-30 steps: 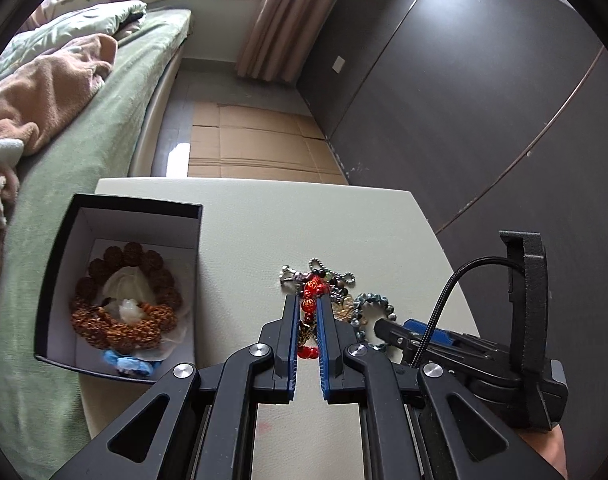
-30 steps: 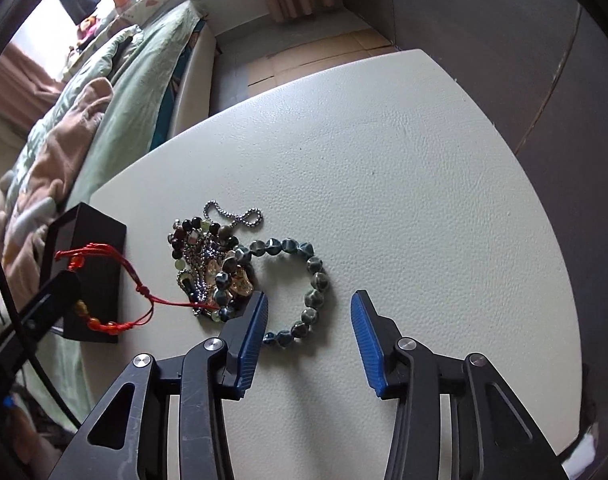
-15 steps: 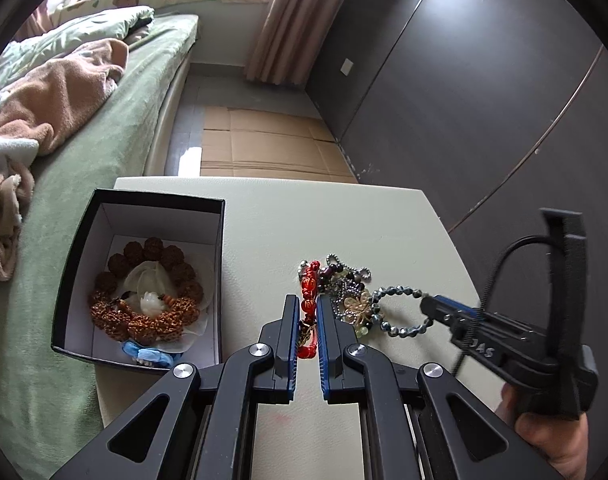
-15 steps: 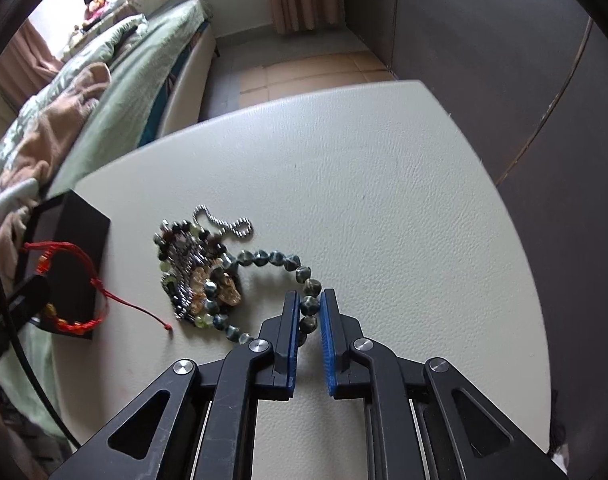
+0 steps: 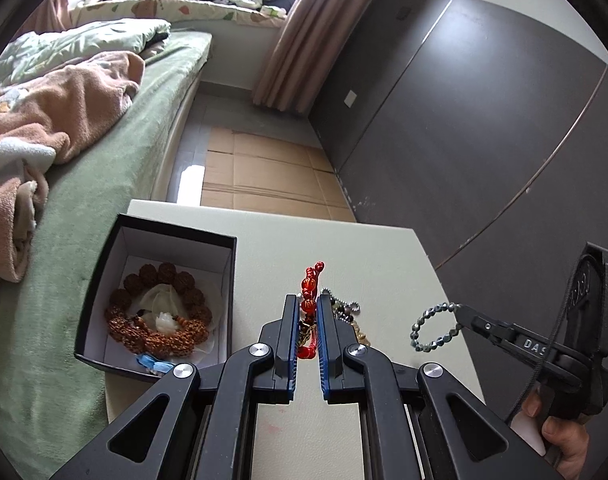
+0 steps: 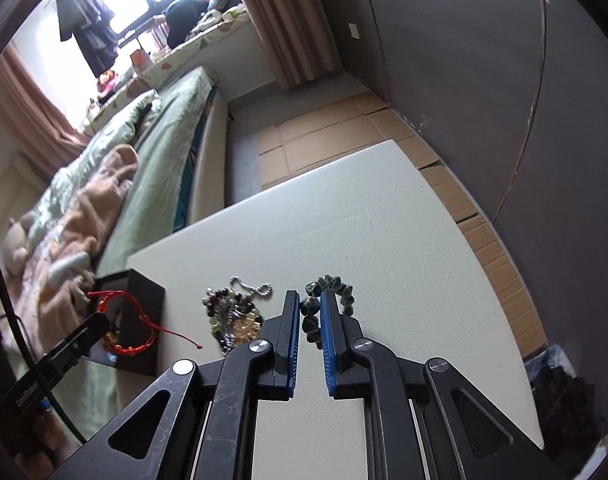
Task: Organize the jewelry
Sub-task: 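Lower the red strand into the box with the left tool while the right tool carries the grey bracelet over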
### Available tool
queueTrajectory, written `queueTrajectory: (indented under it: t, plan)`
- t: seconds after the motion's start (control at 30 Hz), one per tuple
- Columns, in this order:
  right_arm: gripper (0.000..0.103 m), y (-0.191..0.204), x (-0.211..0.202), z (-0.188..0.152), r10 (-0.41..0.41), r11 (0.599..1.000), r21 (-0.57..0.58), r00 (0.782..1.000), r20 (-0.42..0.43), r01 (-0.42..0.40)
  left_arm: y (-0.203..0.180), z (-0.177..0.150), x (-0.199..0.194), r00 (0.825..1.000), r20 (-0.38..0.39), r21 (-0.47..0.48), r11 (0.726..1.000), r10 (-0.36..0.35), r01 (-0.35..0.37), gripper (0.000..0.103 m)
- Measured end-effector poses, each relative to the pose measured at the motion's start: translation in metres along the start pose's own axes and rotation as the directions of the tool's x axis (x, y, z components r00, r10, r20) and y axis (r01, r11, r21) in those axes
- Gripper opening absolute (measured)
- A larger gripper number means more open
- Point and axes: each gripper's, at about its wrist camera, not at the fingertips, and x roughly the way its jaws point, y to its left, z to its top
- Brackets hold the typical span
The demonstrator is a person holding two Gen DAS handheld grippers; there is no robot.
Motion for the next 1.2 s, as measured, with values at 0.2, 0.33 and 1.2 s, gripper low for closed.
queueTrajectory:
  t: [0.2, 0.33, 1.2]
  plan:
    - [0.012, 0.016, -0.008, 0.002, 0.124, 0.992, 0.007, 0.992, 0.03, -0.125, 0.015, 0.008, -0.015, 0.999, 0.036, -0.032, 0.999, -0.007, 0.009, 0.009]
    - [0.012, 0.034, -0.011, -0.001, 0.176, 0.984, -0.025, 0.983, 0.048, -0.175, 0.026, 0.013, -0.025, 0.998, 0.068, -0.058, 0.998, -0.005, 0.009, 0.009]
    - [0.012, 0.102, 0.008, -0.006, 0.367, 0.929, -0.083, 0.928, 0.062, -0.362, 0.076, 0.027, -0.044, 0.991, 0.117, -0.178, 0.983, 0.071, -0.05, 0.063]
